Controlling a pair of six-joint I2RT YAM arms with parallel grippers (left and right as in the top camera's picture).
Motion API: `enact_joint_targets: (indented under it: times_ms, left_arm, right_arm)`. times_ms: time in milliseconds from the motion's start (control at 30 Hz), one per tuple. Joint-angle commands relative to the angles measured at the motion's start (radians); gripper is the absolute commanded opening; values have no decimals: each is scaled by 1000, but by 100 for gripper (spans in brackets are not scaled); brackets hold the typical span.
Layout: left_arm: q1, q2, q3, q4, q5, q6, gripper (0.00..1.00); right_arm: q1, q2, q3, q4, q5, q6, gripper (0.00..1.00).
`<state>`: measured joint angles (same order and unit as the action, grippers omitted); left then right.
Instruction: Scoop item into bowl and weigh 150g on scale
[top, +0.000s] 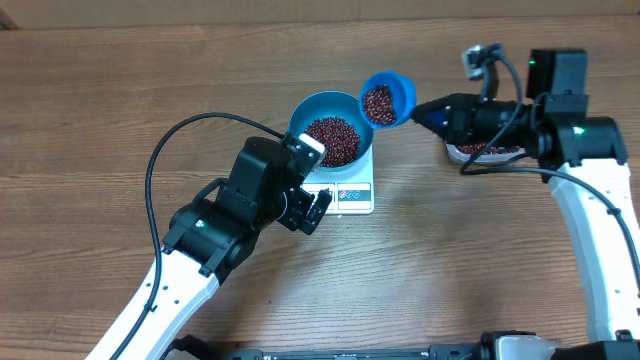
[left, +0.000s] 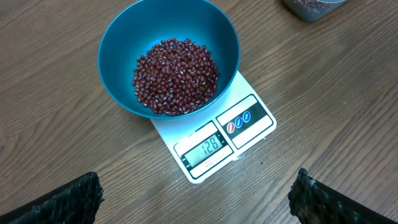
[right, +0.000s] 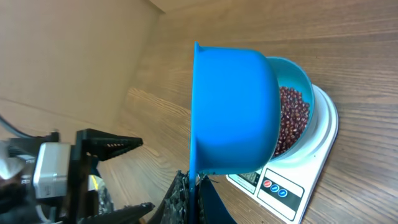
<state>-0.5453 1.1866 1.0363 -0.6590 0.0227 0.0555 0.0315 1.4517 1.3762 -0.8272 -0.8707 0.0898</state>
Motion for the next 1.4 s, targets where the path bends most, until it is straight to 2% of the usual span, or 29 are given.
enact_joint_targets:
  times_ms: [0, 267, 533, 933, 1367]
  left_arm:
    - [2, -13, 2, 2, 0, 9, 100]
    - [2, -13, 2, 2, 0, 9, 100]
    - [2, -13, 2, 2, 0, 9, 100]
    - [2, -13, 2, 2, 0, 9, 100]
    - [2, -13, 2, 2, 0, 9, 100]
  right_arm:
    - [34, -20, 20, 13, 80, 19, 4]
    - [84, -19, 20, 84, 104, 19, 4]
    - [132, -8, 20, 96, 251, 19, 4]
    - [197, 90, 19, 188, 280, 19, 4]
    - [301, 116, 19, 232, 557, -12, 4]
